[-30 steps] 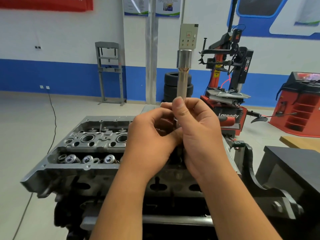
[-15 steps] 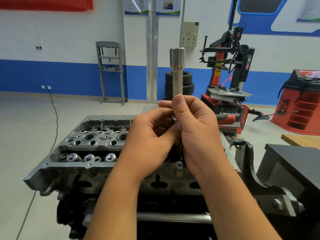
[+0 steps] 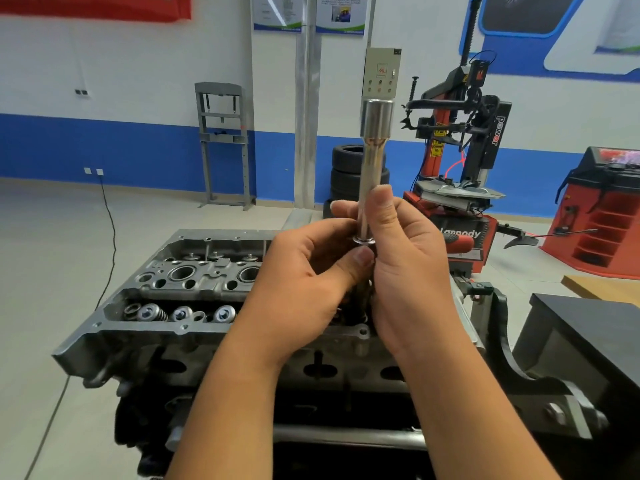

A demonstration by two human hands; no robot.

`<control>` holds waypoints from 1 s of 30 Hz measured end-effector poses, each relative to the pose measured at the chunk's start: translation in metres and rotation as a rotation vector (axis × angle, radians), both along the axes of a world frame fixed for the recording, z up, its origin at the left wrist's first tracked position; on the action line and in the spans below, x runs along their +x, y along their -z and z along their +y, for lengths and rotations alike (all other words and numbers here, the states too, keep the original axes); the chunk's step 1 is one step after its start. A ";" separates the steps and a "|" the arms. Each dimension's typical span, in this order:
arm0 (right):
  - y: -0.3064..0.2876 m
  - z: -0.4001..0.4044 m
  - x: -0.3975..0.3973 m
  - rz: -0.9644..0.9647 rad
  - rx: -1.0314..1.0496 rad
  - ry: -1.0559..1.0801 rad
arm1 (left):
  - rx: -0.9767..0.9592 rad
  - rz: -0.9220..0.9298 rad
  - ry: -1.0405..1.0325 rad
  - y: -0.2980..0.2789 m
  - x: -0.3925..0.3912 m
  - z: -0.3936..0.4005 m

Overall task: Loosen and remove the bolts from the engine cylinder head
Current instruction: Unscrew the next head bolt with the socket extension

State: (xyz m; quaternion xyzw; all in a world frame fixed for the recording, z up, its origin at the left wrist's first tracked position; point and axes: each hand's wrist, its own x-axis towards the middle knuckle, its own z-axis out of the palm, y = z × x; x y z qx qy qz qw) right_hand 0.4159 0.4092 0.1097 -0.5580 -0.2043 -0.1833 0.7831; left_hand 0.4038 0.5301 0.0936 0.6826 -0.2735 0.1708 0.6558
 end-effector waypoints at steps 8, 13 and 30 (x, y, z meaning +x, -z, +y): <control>0.000 0.000 0.000 -0.014 -0.007 -0.048 | -0.032 0.008 -0.223 0.002 0.002 -0.003; -0.001 0.001 0.000 -0.011 -0.050 -0.008 | 0.039 0.008 -0.073 0.001 0.003 0.000; 0.002 0.001 0.001 -0.030 -0.046 -0.045 | -0.006 -0.004 -0.124 0.003 0.006 0.000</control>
